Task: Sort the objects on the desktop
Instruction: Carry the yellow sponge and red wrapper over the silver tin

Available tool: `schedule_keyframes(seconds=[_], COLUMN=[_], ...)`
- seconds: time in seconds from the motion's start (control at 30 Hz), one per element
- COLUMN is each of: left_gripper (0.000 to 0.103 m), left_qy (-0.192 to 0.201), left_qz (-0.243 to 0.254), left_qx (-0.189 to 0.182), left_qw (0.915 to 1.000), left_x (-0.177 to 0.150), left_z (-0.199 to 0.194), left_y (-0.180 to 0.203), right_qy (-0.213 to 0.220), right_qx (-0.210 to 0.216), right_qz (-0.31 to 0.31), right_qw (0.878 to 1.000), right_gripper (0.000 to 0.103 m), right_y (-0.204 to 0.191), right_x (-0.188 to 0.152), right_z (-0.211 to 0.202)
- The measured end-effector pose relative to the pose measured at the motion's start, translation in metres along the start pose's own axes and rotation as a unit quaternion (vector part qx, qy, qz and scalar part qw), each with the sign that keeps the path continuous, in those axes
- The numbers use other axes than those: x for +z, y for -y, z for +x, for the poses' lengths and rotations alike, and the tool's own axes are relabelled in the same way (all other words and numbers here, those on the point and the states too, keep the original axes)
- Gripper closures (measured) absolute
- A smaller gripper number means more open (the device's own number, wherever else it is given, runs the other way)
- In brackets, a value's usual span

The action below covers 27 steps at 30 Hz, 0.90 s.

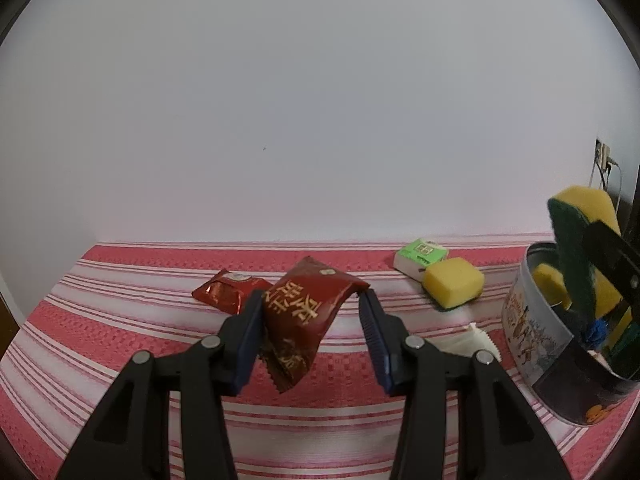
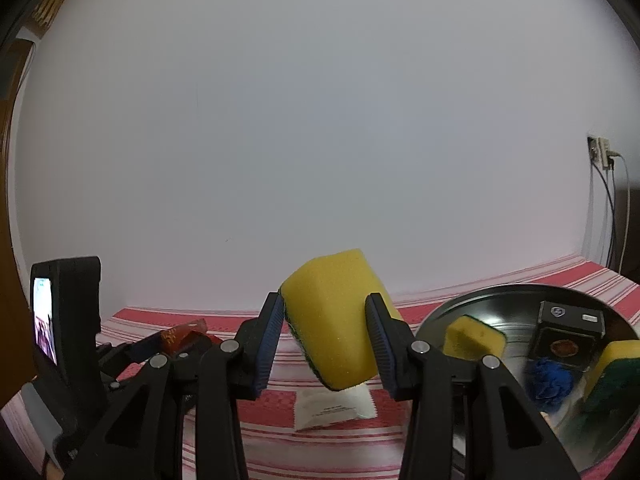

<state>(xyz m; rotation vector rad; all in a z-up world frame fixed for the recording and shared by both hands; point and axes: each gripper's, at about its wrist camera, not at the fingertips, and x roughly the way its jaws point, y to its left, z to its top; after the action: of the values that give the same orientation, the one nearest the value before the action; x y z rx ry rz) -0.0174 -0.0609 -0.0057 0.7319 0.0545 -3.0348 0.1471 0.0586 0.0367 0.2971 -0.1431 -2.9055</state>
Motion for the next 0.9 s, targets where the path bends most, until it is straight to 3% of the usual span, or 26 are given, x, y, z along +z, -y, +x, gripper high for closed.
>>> schedule_keyframes(seconds=[0.57, 0.9], left_gripper=[0.056, 0.056], left_qy=[0.022, 0.028], left_qz=[0.006, 0.010], left_qx=[-0.023, -0.042], left_qw=[0.9995, 0.9987], left_x=[-0.013, -0.011], left_z=[-0.023, -0.030], left_y=[0.024, 0.060], right_qy=[0.089, 0.117], right_qx=[-0.058, -0.102], right_qz=[-0.045, -0.045], right_qw=[0.993, 0.987], right_gripper=[0.057, 0.057], right_y=[0.010, 0.040], right_x=[0.001, 0.002], right_z=[-0.075, -0.089])
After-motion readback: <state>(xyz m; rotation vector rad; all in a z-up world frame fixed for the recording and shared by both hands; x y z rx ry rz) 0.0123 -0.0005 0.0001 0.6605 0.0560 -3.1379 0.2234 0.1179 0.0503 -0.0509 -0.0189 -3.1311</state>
